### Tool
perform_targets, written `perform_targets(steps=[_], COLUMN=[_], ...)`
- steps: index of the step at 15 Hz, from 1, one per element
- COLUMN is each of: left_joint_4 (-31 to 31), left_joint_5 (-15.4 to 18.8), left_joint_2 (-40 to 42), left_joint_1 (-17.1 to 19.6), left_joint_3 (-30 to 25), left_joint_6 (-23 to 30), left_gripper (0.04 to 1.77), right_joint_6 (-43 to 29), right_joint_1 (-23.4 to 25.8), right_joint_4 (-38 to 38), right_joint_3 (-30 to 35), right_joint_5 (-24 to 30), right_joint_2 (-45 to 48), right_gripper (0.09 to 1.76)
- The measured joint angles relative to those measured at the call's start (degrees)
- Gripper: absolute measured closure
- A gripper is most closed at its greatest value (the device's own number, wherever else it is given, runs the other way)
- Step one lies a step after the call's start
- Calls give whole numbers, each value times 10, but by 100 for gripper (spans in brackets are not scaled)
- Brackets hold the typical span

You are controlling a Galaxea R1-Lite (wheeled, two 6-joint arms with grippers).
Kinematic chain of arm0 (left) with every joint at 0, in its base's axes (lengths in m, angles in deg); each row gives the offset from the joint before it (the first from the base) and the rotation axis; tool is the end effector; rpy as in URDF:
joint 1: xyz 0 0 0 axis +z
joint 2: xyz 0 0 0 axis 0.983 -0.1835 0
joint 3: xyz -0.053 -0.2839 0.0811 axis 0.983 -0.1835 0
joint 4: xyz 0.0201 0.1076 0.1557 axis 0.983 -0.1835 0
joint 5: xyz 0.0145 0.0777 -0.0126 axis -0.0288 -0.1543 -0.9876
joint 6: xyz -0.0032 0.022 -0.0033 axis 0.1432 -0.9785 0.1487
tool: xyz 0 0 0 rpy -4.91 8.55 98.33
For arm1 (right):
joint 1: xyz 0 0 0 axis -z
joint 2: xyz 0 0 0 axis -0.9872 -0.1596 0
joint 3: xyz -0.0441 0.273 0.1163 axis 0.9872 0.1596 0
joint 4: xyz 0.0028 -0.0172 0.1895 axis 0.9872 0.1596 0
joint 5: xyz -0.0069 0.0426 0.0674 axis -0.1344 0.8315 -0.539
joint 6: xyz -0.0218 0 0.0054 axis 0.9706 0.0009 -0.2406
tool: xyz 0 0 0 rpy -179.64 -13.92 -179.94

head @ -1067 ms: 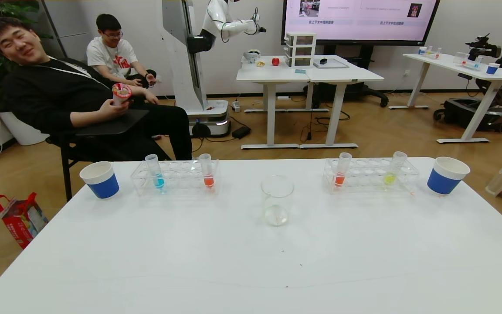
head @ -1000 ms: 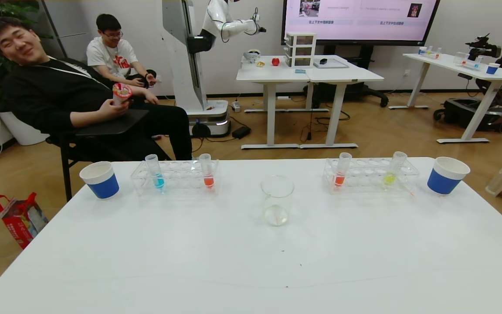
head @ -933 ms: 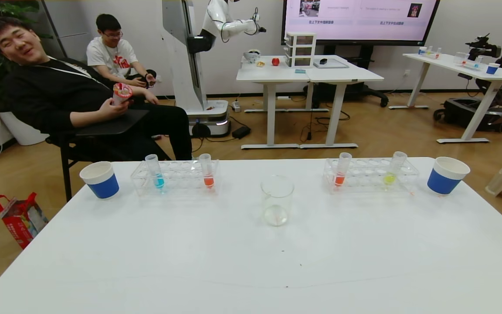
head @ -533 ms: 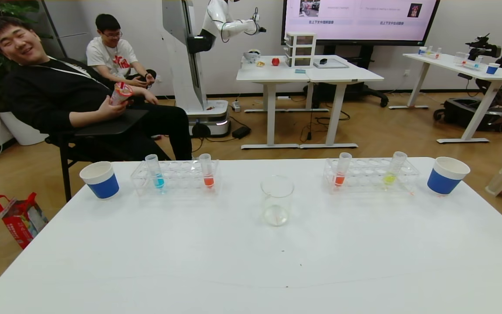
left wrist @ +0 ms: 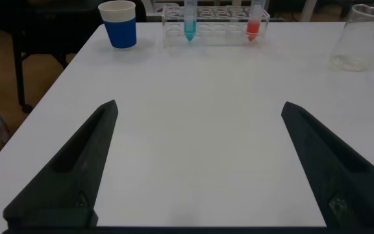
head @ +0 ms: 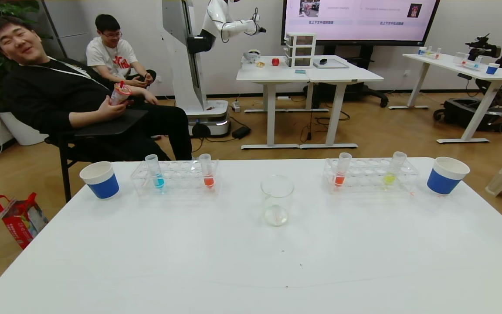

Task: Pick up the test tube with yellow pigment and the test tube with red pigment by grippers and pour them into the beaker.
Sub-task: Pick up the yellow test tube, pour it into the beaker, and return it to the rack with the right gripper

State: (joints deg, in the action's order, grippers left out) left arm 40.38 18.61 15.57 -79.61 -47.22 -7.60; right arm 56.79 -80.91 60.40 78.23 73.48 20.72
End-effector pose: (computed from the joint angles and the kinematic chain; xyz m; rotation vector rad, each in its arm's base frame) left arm -0.0226 0.0001 0.0752 -0.0039 0.0052 -0.0019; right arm -0.0285 0.0000 0.1065 -0.0028 -0.0822 0.0028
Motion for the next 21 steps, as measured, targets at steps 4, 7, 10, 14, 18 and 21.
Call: perform_targets(steps=[4,7,10,14,18,21], left_joint_4=[0,0,0,0,0,0], left_joint_5=[0,0,0,0,0,0], left_joint_2=[0,0,0,0,0,0], left_joint_1=[0,0,0,0,0,0], left_joint_3=[0,0,0,0,0,0], left_joint_6=[0,0,0,0,0,0], left_gripper=[6,6,6,6,6,6], right_joint_6=[-1,-2,-4,-6,-6,-6], right_joint_1=[-6,-10,-11,-6,3,8], right_joint_4=[-68,-190,-289,-416,-547,-643], right_joint_3=[-57,-71,-86,-106,-112,-115], right_joint_5=[2,3,9,18,37,42], right_joint_2=[-116,-252,-401,-584,-743,-849], right_gripper=[11,11,11,11,11,11])
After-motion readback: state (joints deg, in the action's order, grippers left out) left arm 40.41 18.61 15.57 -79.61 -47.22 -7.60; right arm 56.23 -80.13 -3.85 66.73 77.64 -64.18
